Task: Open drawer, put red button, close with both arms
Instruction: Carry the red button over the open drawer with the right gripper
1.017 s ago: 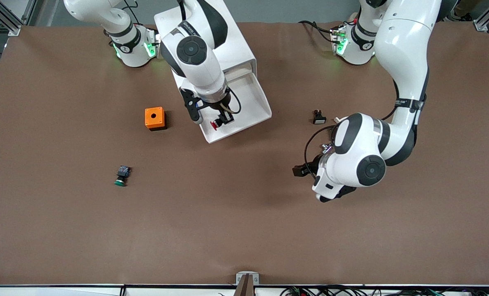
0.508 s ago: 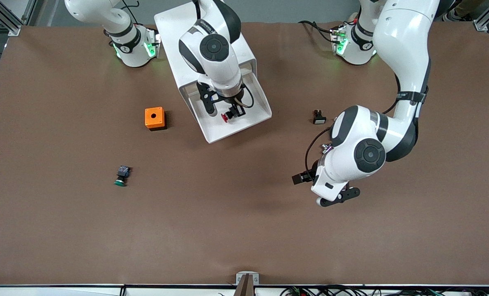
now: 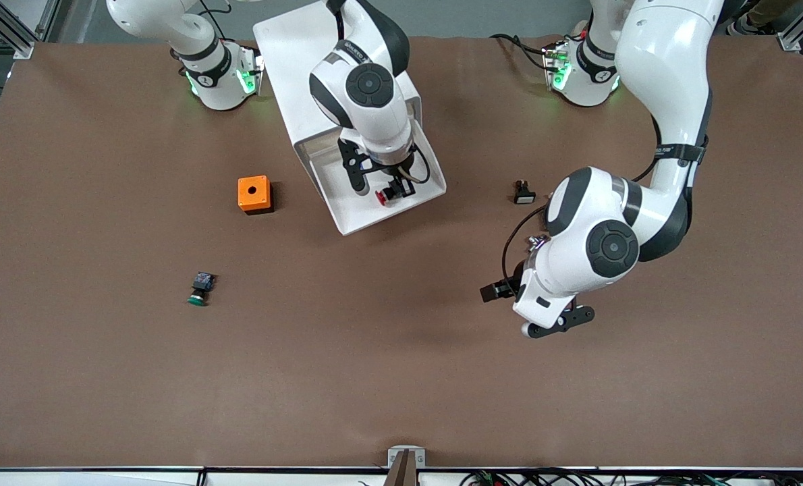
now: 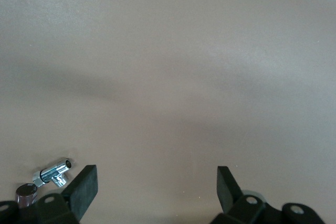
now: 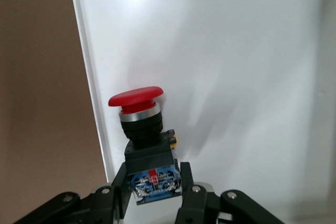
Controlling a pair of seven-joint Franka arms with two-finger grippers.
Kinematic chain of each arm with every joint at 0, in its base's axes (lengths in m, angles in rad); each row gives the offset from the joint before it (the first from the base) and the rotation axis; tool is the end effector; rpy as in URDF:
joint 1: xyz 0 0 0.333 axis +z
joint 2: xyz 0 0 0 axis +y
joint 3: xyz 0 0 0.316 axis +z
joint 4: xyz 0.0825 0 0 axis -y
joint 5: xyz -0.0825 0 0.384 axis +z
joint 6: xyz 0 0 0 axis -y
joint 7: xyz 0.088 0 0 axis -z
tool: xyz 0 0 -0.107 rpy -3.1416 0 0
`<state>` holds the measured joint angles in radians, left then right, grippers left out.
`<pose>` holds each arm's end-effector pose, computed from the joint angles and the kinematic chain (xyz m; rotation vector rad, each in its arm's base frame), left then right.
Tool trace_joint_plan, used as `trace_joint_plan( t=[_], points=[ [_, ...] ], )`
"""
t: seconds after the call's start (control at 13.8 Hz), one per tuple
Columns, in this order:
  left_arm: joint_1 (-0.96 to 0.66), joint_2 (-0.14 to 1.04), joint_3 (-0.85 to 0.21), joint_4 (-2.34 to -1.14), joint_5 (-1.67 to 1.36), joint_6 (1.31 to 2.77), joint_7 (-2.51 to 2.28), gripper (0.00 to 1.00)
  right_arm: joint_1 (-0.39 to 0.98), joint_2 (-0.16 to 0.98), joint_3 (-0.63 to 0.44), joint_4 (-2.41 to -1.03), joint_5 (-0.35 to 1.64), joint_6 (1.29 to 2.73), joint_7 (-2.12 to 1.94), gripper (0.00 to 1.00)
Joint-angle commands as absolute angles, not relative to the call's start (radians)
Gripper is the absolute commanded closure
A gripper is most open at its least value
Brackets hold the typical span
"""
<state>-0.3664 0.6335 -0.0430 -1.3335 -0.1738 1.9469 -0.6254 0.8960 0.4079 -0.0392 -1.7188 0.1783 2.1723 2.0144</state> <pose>0.6640 -0.2935 0.3596 2.9535 0.4309 -0.1637 0.4277 0.5078 0.3555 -2.4895 1.7993 0.1943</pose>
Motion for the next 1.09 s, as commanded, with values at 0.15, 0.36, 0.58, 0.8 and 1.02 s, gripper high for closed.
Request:
trace_joint_plan(
  t=[0.15, 0.36, 0.58, 0.8, 1.02],
  points=[
    [-0.38, 0.611, -0.028, -1.356, -0.156, 1.95, -0.614, 0.0, 0.919, 0.433, -0.054, -1.693, 0.196, 2.154, 2.032, 1.0],
    [-0.382, 0.612, -0.028, -1.356, -0.126, 1.947, -0.614, 0.0, 0.916, 0.439, -0.054, -1.69, 0.195, 2.152, 2.068, 0.01],
    [-0.387, 0.612, -0.028, -1.356, -0.124, 1.945, -0.614, 0.0, 0.904, 0.434, -0.055, -1.662, 0.187, 2.125, 2.048, 0.0],
    [-0.384, 0.612, -0.029, -1.356, -0.124, 1.945, -0.614, 0.0, 0.842, 0.437, -0.058, -1.54, 0.189, 1.95, 1.892, 0.0],
    [-0.368, 0.597, -0.035, -1.359, -0.124, 1.945, -0.615, 0.0, 0.74, 0.426, -0.066, -1.485, 0.183, 1.835, 1.552, 0.0]
  ],
)
